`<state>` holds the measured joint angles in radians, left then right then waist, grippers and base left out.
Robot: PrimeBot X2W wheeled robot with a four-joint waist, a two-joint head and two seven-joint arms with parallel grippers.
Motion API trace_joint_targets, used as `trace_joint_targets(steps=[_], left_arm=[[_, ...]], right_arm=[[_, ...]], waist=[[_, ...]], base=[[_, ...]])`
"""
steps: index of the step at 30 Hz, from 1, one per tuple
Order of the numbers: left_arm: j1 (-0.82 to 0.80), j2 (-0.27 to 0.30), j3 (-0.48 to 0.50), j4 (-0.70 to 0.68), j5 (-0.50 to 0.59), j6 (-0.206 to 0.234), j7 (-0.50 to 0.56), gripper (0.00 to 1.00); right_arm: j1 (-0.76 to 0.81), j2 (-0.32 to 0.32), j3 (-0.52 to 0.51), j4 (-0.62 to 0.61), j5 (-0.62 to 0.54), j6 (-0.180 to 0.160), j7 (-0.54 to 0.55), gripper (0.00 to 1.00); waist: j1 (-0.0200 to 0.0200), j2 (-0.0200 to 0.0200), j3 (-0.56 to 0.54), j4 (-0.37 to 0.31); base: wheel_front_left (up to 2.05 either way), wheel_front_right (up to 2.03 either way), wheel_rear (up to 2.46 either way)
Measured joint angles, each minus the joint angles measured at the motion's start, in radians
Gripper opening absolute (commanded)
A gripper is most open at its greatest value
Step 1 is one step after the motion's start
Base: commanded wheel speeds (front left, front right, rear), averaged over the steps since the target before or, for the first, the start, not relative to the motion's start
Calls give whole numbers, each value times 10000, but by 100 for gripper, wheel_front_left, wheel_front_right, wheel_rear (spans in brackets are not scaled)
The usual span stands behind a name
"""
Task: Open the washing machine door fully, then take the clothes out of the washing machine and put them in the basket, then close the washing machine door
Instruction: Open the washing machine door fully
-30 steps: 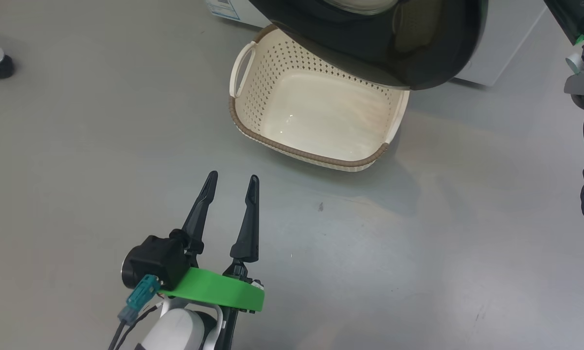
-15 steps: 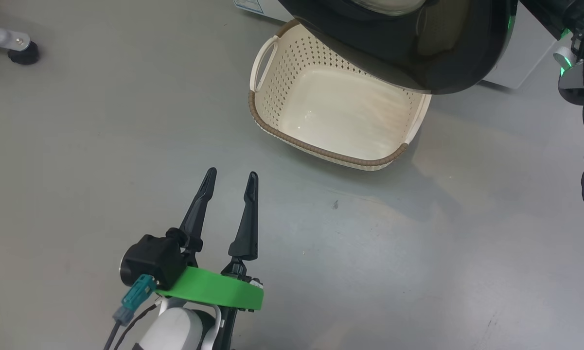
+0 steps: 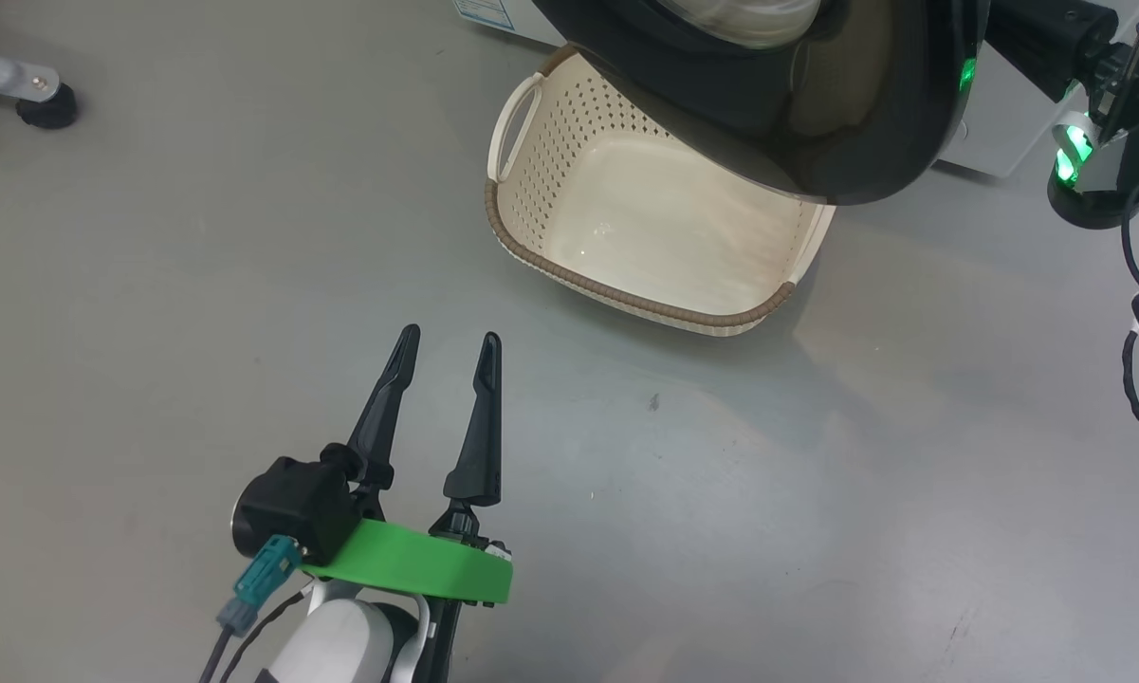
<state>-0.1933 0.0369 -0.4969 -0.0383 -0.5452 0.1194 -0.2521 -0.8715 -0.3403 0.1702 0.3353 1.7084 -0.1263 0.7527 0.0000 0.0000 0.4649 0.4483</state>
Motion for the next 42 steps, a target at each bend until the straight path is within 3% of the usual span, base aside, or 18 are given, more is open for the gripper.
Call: trace_joint_targets(steps=[21,42], left_arm=[[116,0,54,59,4,0,0,100],[311,2,82,107,12,0,0,100]], right_arm=[[416,800,750,832,871,0,884,0],[848,1540,2090,245,1164,-2,1358,0]], waist=[[0,0,-386,94],[0,0,-600,120]], base=[[0,0,0],[0,0,0]])
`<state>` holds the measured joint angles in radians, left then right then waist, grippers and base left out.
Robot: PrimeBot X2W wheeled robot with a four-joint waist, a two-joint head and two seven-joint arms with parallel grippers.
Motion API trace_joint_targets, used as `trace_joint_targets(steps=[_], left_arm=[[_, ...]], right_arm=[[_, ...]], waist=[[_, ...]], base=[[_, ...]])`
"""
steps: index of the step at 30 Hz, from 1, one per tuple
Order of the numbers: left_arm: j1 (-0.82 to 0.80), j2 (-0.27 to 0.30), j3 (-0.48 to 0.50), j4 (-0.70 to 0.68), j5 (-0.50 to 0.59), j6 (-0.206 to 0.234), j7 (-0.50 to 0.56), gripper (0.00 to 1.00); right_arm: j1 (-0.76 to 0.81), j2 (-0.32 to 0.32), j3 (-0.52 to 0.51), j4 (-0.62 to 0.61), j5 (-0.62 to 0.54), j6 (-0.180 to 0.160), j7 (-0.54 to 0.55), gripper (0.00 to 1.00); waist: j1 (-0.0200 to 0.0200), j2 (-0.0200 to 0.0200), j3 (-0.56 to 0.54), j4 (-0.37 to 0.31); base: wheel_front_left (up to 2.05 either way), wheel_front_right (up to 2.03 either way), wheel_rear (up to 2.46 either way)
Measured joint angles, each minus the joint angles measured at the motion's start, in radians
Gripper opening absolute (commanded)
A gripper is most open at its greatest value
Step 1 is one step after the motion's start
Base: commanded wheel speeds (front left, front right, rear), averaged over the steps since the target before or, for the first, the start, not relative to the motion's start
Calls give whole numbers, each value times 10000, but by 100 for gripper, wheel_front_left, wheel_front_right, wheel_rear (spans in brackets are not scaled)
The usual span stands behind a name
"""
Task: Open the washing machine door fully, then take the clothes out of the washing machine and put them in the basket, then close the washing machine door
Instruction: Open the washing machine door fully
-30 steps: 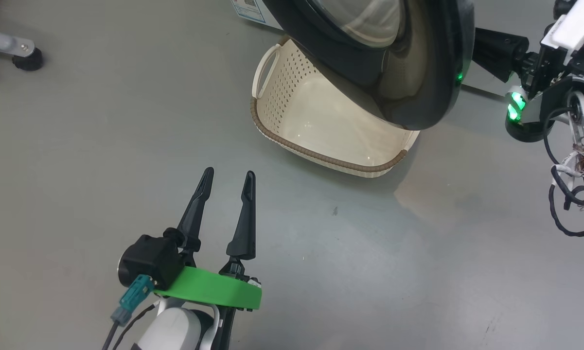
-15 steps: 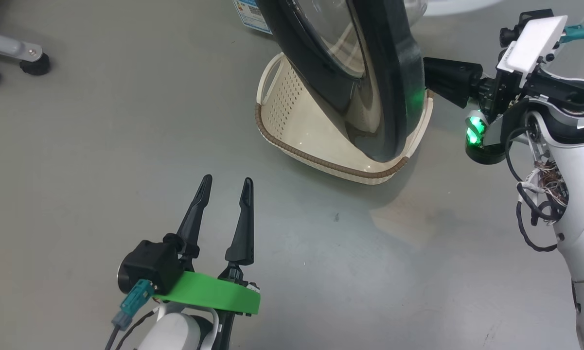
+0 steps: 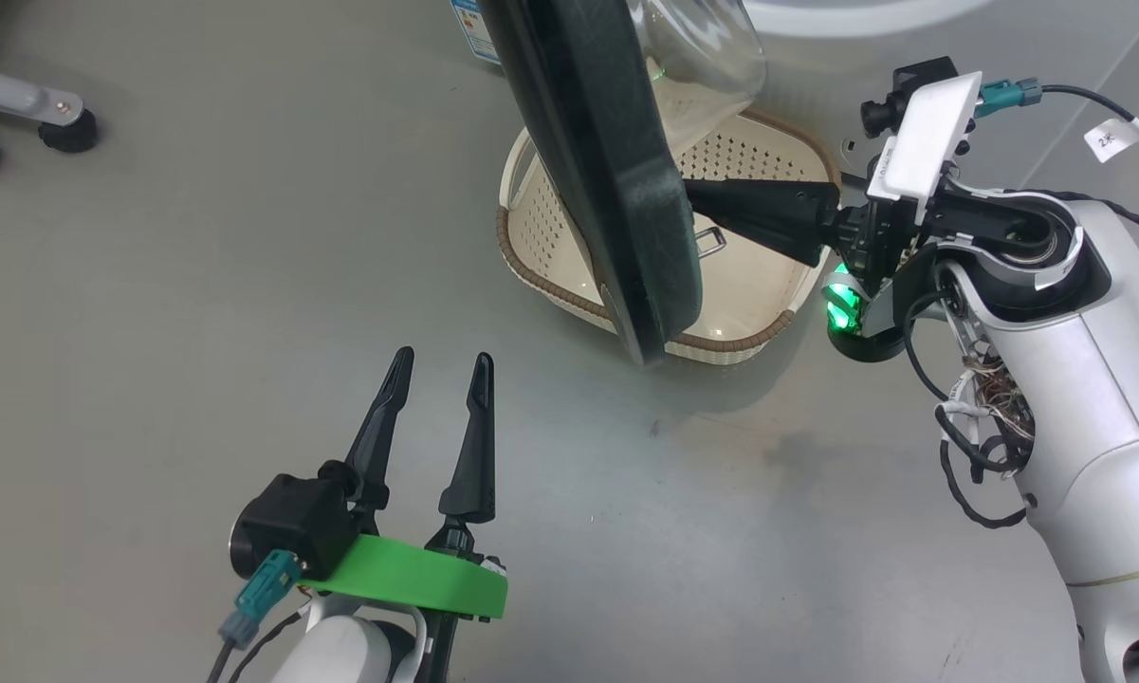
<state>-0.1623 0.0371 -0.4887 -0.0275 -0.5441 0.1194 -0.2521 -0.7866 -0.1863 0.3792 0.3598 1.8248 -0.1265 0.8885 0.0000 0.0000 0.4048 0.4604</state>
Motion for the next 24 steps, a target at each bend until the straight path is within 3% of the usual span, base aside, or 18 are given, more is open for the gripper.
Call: trace_joint_targets(steps=[24], left_arm=[[37,-2,23,2,2,0,0,100]], right_arm=[[529,17,848,-966,209,0,-115,0]], waist=[[0,0,-18,-65]], base=[[0,0,0]])
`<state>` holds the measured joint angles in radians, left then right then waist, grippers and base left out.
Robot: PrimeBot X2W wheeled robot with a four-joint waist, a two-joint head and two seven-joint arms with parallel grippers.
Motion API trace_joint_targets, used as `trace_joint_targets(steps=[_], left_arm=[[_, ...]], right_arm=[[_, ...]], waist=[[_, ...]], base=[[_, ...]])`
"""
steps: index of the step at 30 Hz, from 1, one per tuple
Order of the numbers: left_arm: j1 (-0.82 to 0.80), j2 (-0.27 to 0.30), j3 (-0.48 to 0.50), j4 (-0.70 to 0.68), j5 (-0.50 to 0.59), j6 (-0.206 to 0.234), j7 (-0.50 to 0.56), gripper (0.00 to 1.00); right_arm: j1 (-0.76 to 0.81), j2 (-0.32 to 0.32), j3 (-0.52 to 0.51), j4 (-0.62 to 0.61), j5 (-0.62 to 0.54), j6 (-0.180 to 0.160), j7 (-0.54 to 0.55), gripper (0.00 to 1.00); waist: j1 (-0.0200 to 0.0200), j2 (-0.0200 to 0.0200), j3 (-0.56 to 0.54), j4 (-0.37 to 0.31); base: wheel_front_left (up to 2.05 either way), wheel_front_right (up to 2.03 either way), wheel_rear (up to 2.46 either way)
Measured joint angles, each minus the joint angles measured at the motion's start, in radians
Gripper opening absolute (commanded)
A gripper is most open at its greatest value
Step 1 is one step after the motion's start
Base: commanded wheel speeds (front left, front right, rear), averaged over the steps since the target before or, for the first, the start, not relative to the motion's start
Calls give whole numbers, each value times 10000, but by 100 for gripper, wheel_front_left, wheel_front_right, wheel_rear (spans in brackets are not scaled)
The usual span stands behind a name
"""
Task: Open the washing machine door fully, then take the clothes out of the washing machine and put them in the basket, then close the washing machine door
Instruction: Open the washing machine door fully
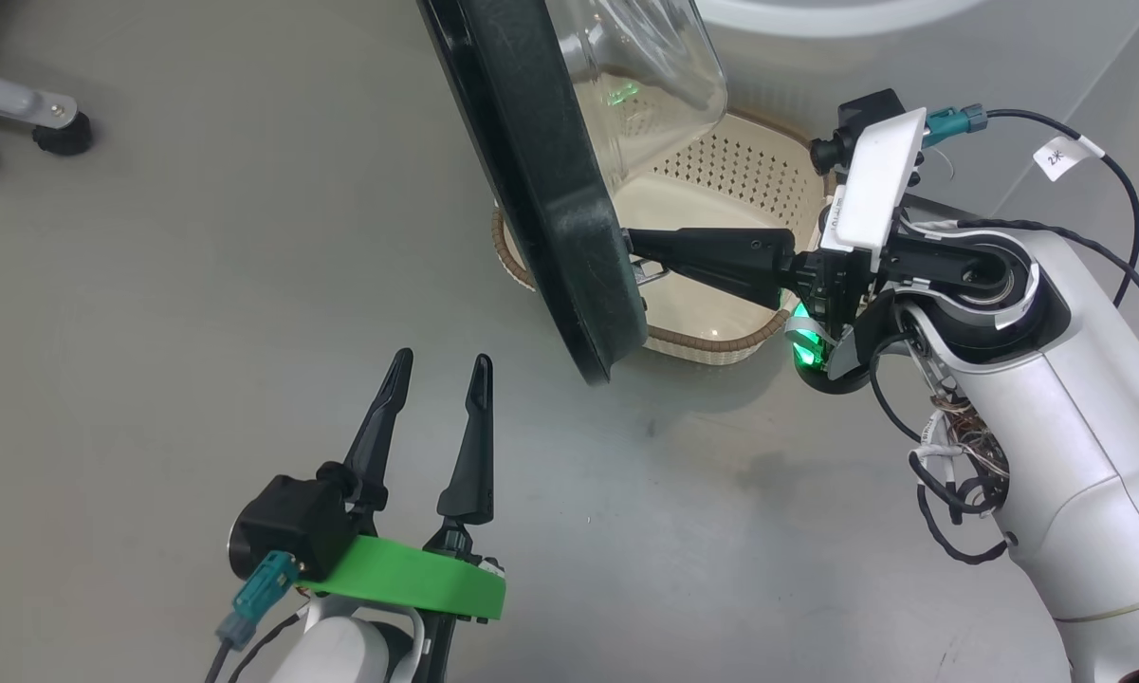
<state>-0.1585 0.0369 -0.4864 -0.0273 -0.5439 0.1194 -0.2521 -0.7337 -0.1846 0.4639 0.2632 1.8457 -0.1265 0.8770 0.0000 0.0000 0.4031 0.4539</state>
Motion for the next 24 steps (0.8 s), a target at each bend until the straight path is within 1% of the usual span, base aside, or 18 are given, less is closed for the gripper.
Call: trace_joint_targets(steps=[7,13,16,19,20,23,24], left_arm=[[-1,2,115,182,157,0,0,100],[-3,2,378,370,441,0,-2,100],[-3,4,493,514,593,0,0,100],[-3,6,617,614,767,0,0,100],[-3,2,677,671,811,0,0,100],[1,4,965,836,882,0,-2,100],[3,6,1081,855,882,0,0,100]], right_arm=[[137,-221,-295,-334,-2,0,-349,0],[372,-512,-617,-683,-364,58,-876,0],[701,-708,-671,-809,-742,414,-1185,0],[1023,-1078,-717,-930,-1555,955,-1776,0],[1111,-1241,-750,-959,-1910,1177,-2042,0],[1410,-1574,-1089,-974,-2738,1668,-2986,0],[1544,-1712,-1089,-1012,-3126,1883,-3258,0]], waist=[[0,0,-284,-120],[0,0,-572,-312],[0,0,-759,-498],[1,0,-948,-738],[0,0,-1013,-829],[0,0,-1205,-1123],[0,0,-1267,-1226]], base=[[0,0,0],[0,0,0],[0,0,0],[0,0,0],[0,0,0],[0,0,0],[0,0,0]])
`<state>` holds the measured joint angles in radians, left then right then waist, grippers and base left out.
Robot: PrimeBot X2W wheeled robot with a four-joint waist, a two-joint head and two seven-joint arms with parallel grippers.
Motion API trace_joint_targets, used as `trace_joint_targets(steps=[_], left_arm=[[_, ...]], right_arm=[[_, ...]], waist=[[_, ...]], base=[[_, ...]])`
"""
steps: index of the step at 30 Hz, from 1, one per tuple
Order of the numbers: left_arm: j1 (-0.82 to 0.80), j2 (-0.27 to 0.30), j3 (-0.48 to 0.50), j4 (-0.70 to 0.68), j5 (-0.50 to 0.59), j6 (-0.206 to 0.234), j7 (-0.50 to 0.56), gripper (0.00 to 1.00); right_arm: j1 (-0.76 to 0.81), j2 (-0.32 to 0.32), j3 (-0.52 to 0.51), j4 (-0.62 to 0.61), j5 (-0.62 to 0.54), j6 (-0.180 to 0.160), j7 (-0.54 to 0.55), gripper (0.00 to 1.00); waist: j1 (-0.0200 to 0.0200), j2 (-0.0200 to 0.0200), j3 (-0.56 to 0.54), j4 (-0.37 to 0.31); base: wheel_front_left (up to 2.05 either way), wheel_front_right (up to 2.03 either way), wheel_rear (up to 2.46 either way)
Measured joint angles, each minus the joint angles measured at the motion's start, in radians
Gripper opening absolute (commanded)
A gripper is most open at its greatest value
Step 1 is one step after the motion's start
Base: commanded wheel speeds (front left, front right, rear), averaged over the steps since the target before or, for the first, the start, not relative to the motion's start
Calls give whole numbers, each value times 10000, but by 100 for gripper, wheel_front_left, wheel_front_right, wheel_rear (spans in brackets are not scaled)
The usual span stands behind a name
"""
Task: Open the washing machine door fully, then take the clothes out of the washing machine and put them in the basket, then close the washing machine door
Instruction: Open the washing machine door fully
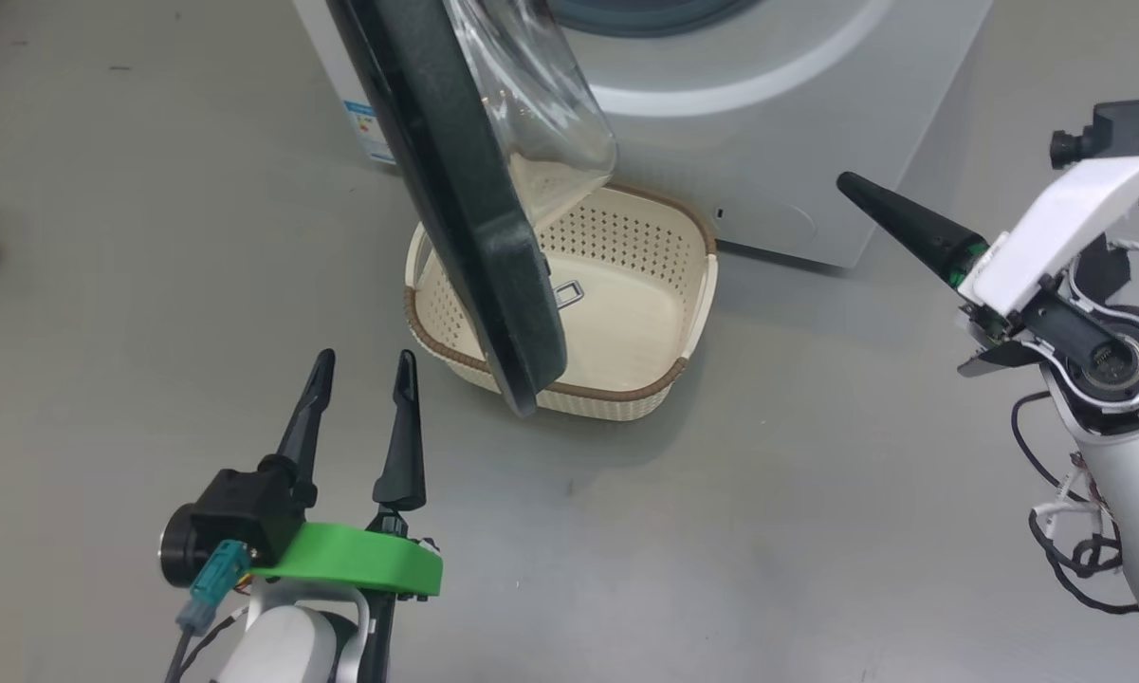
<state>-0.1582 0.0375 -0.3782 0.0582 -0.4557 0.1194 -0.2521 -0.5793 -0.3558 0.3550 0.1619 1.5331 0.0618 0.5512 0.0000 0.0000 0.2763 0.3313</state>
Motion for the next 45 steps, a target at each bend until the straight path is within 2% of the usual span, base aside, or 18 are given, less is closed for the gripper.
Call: trace_joint_targets(steps=[3,9,14,21,26,30,36,42,43,45], left_arm=[[4,0,336,44,23,0,-2,100],[36,-2,903,165,136,0,-2,100],[82,-2,1208,242,173,0,-2,100],[265,0,1522,265,176,0,-2,100],[353,-2,1624,295,176,0,-2,100],[512,0,1772,324,176,0,-2,100],[598,-2,1733,349,176,0,0,100],[620,0,1708,353,176,0,-2,100],[627,0,1687,353,176,0,-2,100],[687,0,1661,351,176,0,0,100]], right_arm=[[460,-370,35,-136,-1158,502,-811,0],[1078,-1091,12,-477,-3432,518,-2642,0],[1591,-1438,-173,-696,-5014,531,-4374,0],[2815,-1490,-284,-773,-6261,531,-6314,0],[3566,-1386,-299,-763,-6681,531,-7400,0],[3950,-1244,-253,-771,-7031,531,-8090,0],[4499,-1095,-558,-771,-7542,389,-8132,0],[4990,-621,-924,-888,-7927,146,-8121,0],[5082,-566,-963,-940,-8067,146,-8121,23],[5167,-265,-1342,-1252,-8291,146,-8119,100]], waist=[[0,0,-182,-327],[0,0,-495,-1006],[0,0,-713,-1530],[0,0,-993,-2086],[0,0,-1184,-2310],[0,0,-1317,-2441],[0,0,-1438,-2518],[0,0,-1493,-2512],[0,0,-1498,-2506],[0,0,-1502,-2488]], base=[[0,0,0],[0,0,0],[0,0,0],[0,0,0],[0,0,0],[0,0,0],[0,0,0],[0,0,0],[0,0,0],[0,0,0]])
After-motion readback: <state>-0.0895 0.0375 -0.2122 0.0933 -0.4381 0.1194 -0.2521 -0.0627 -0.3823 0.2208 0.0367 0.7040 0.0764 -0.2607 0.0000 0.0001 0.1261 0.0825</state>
